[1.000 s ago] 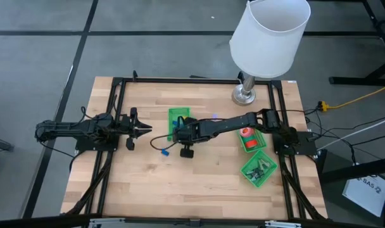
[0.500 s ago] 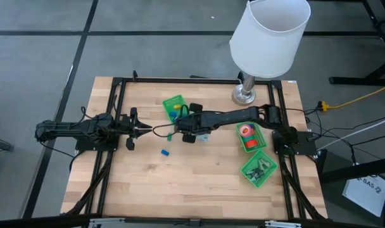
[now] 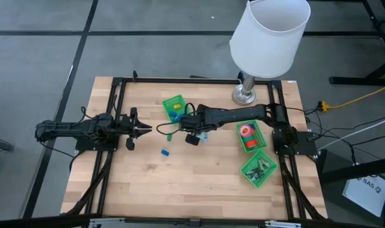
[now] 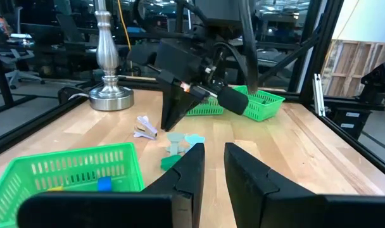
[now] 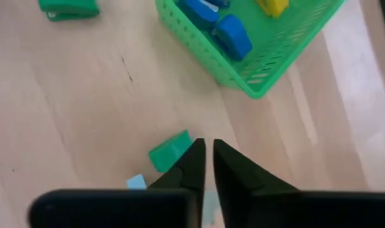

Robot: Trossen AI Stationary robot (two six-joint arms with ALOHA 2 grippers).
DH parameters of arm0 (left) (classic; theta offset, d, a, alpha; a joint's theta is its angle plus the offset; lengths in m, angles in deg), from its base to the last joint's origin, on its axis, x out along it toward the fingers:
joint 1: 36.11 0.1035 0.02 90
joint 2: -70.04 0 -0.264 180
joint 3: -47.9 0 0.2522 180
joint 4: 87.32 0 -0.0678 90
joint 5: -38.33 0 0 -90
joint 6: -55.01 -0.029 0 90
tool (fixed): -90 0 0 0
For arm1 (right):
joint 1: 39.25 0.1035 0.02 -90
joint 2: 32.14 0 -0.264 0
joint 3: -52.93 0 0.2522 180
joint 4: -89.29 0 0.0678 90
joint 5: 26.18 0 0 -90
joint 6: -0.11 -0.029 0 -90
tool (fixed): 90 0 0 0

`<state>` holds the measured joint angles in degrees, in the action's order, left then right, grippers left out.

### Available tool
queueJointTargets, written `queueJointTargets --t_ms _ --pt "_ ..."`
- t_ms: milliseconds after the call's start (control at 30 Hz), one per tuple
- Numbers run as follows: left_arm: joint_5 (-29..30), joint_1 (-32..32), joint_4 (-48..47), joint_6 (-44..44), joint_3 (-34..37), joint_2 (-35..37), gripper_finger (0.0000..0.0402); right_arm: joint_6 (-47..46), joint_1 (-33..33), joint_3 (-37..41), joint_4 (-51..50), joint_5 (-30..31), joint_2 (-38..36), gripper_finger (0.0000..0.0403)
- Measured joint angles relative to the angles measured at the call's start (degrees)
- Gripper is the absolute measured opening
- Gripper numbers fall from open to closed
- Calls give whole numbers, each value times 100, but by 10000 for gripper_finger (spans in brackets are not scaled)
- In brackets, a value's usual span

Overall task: Pick and place Stapler, Stapler remover, tape
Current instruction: Put the green stapler into the top left green bin

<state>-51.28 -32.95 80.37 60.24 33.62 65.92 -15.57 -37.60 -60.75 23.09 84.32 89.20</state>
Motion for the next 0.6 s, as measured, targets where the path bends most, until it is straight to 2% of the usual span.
queueJointTargets --t_ms 200,333,433,600 --pt "0 1 2 0 2 -2 58 -192 11 0 31 -230 26 92" --pt "0 2 2 0 2 -2 58 -779 7 0 7 -274 30 129" --pt "1 2 2 0 2 0 58 -1361 7 112 38 -276 30 143" --pt "2 0 2 0 2 -2 58 -1688 7 517 337 -543 37 146"
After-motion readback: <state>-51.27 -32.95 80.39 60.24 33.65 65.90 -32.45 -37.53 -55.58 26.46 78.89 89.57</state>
